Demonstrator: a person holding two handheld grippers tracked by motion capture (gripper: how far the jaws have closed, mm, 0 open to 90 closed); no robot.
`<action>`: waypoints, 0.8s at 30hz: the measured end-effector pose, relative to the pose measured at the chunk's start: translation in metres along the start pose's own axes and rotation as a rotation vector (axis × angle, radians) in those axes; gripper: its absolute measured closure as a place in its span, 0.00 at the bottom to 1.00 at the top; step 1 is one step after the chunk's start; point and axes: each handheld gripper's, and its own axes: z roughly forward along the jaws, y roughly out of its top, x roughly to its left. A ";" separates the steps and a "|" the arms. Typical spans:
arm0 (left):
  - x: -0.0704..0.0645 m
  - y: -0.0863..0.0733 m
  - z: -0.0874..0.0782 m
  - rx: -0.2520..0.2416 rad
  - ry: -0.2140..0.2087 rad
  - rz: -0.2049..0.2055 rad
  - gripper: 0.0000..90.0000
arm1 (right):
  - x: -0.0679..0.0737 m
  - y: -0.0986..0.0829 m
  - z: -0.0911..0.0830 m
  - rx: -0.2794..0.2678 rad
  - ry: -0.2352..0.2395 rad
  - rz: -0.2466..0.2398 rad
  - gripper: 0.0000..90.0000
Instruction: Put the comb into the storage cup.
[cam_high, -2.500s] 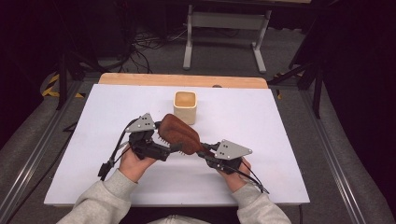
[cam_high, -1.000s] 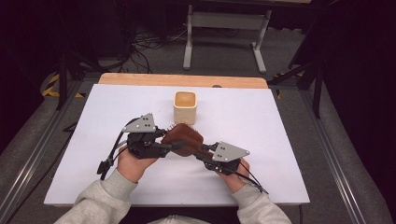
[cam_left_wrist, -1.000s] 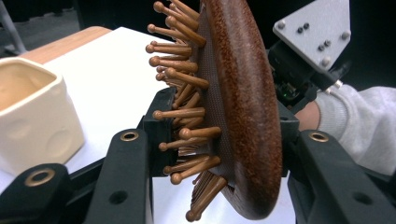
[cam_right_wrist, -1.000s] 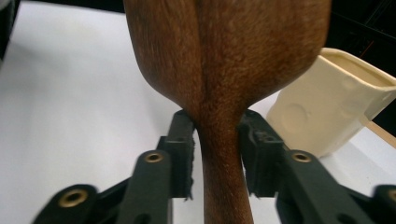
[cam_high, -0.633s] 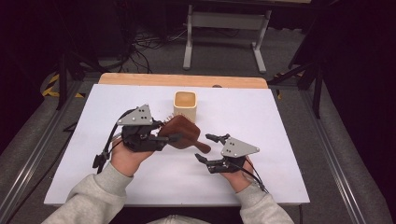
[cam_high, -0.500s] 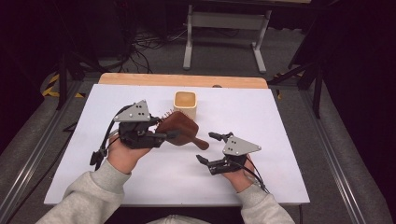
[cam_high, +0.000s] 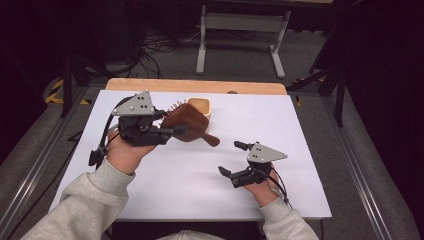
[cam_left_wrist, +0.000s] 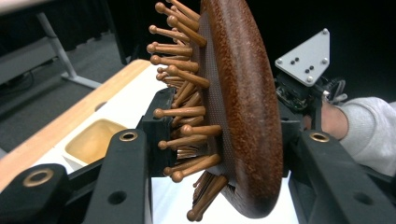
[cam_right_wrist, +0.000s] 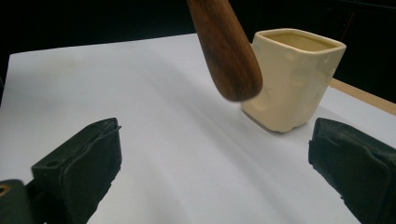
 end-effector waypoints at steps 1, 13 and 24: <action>0.001 0.002 -0.002 -0.004 0.007 0.002 0.63 | 0.000 0.000 -0.001 0.000 -0.002 0.000 0.03; 0.015 0.019 -0.011 -0.032 0.078 0.013 0.62 | -0.005 -0.003 -0.005 0.000 -0.016 0.015 0.03; 0.029 0.023 -0.008 -0.048 0.135 -0.008 0.62 | -0.006 -0.003 -0.006 -0.002 -0.012 0.019 0.03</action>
